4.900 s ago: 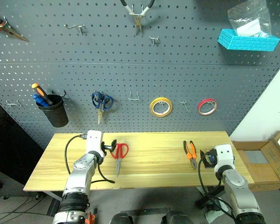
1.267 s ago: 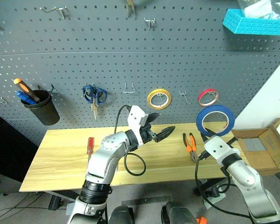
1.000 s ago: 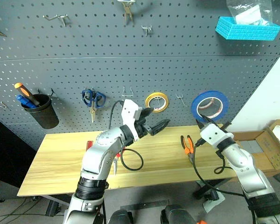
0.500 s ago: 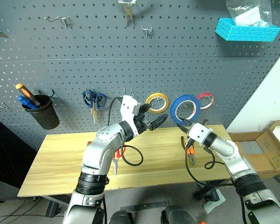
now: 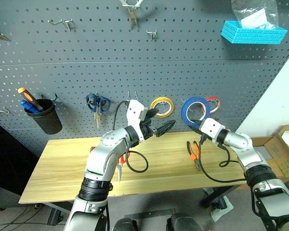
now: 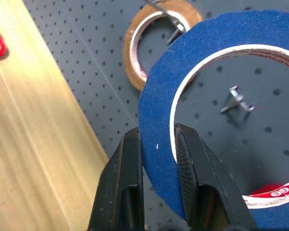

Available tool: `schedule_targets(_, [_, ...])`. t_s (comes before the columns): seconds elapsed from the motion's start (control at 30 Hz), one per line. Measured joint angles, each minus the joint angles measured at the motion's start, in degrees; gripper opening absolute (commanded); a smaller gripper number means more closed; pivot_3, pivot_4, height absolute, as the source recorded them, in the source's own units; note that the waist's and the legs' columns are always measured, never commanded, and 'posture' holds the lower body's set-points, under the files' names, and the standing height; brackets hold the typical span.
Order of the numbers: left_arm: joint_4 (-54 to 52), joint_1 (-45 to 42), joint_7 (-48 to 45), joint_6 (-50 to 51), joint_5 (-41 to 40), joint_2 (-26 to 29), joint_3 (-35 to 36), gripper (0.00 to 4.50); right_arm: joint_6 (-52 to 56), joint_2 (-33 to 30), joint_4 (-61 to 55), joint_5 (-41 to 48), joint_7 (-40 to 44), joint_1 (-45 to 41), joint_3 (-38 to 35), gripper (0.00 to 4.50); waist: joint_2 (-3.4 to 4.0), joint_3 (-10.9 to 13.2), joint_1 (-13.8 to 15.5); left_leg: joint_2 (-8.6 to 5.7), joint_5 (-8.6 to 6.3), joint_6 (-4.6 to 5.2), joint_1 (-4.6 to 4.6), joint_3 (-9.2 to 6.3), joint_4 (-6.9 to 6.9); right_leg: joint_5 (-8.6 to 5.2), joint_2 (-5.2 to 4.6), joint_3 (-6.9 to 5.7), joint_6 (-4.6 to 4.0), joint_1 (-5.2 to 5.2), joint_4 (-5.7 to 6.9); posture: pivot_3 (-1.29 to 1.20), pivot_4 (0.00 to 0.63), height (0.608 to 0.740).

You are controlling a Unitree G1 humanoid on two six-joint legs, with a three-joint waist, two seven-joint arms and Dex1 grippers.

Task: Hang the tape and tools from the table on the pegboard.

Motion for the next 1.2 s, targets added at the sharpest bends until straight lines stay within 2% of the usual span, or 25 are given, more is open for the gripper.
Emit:
schedule_targets(0.1, [0.00, 0.00, -0.01, -0.11, 0.01, -0.01, -0.14, 4.50, 0.79, 0.02, 1.17, -0.14, 0.77, 0.00, 0.10, 0.39, 0.04, -0.07, 0.00, -0.01, 0.00, 0.00, 0.00, 0.00, 0.02, 0.00, 0.00, 0.01, 0.00, 0.00, 0.01, 0.04, 0.000, 0.740])
schedule_targets(0.5, [0.00, 1.11, 0.02, -0.25, 0.01, -0.02, -0.33, 4.50, 4.29, 0.04, 0.99, 0.37, 1.86, 0.68, -0.51, 4.48, 0.06, -0.20, 0.14, 0.00, 0.00, 0.00, 0.01, -0.01, 0.03, 0.01, 0.00, 0.00, -0.01, 0.01, 0.03, 0.05, 0.000, 0.740])
schedule_targets(0.67, [-0.21, 1.84, 0.04, -0.25, 0.00, -0.07, -1.06, 4.50, 6.56, -0.15, -3.45, 2.05, 1.96, 5.38, -1.60, 4.48, 0.06, -0.34, 0.55, 0.00, 0.00, 0.01, 0.00, -0.01, 0.02, 0.00, 0.00, 0.00, -0.01, 0.02, 0.02, 0.05, 0.000, 0.740])
schedule_targets(0.9, [-1.88, 8.55, 0.15, -0.38, 0.20, 0.62, -2.69, 4.50, 17.21, -0.65, -19.89, 2.39, -0.56, 21.47, -3.35, 4.48, 0.16, -0.55, 1.14, 0.01, -0.02, 0.03, 0.08, 0.01, 0.00, 0.00, -0.04, 0.02, -0.01, 0.05, 0.04, 0.04, 0.043, 0.740])
schedule_targets(1.1, [-1.56, 17.01, 0.30, -4.74, 4.92, 3.81, -6.75, 4.50, 40.53, 3.50, -33.16, 3.49, -7.14, 28.88, -6.61, 4.48, 0.09, -0.12, 1.07, 0.17, -0.03, 0.04, 0.38, 0.00, -0.06, -0.04, -0.07, 0.06, -0.14, 0.17, 0.06, 0.04, 0.110, 0.740])
schedule_targets(1.2, [0.05, 19.13, 1.20, -7.00, 7.70, 4.22, -9.27, 4.50, 53.59, 7.64, -36.84, 5.35, -8.73, 28.76, -6.62, 4.48, 0.10, 0.81, 1.10, 0.19, -0.04, 0.05, 1.04, -0.04, -0.07, -0.29, -0.09, 0.05, -0.54, 0.85, -0.01, 0.05, 0.142, 0.740])
